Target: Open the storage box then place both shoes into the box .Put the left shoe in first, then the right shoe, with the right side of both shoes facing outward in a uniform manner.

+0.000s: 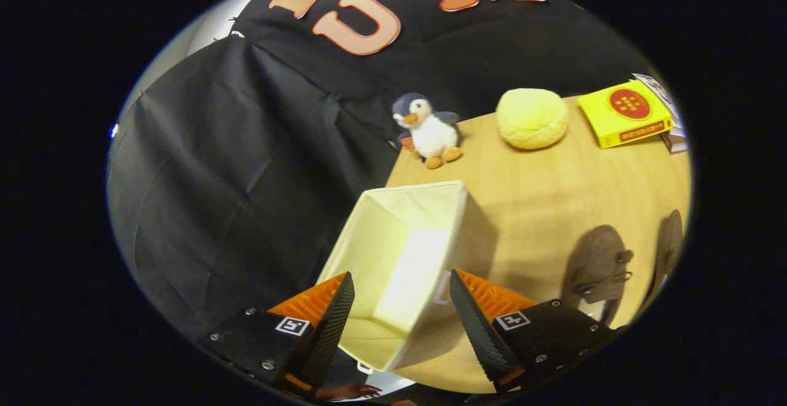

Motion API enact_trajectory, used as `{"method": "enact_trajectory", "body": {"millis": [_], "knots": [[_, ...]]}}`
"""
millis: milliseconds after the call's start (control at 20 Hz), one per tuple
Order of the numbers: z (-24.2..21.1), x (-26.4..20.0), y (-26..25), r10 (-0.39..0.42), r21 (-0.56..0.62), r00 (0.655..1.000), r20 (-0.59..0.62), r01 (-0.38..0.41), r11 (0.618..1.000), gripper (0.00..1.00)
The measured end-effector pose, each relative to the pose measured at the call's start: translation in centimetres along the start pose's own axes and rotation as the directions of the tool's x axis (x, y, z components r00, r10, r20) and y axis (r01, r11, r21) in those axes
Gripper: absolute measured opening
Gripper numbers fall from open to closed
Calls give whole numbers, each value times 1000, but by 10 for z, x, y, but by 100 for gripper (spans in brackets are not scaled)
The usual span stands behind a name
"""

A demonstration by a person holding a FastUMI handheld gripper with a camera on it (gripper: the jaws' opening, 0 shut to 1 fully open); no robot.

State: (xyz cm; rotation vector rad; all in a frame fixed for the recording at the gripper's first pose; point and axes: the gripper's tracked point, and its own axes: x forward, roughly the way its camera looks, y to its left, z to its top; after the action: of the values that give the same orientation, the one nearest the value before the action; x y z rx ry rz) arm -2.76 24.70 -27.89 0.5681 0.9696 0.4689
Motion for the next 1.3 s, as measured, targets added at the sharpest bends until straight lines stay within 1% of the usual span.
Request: {"method": "enact_trajectory", "body": {"millis": [150,350,600,700,800,900,950,1100,1200,1250,1300], "knots": [[-6,-17,-56,-117,-36,993,10,117,993,96],[-24,-39,-119,-251,-63,968,-13,249,966,96],[-53,-58,-176,-358,-113,931,-66,350,930,96],[-64,-61,-195,-394,-149,915,-86,379,913,94],[-78,-59,-206,-403,-173,909,-108,383,908,90],[-87,-54,-214,-405,-171,906,-119,383,908,86],[-87,-51,-218,-414,-172,903,-113,393,903,81],[-82,-38,-236,-457,-206,884,-92,433,878,75],[-74,-27,-244,-470,-225,880,-65,446,866,68],[-68,-21,-246,-477,-234,878,-46,455,859,60],[-63,-17,-248,-480,-238,877,-30,460,855,56]]}}
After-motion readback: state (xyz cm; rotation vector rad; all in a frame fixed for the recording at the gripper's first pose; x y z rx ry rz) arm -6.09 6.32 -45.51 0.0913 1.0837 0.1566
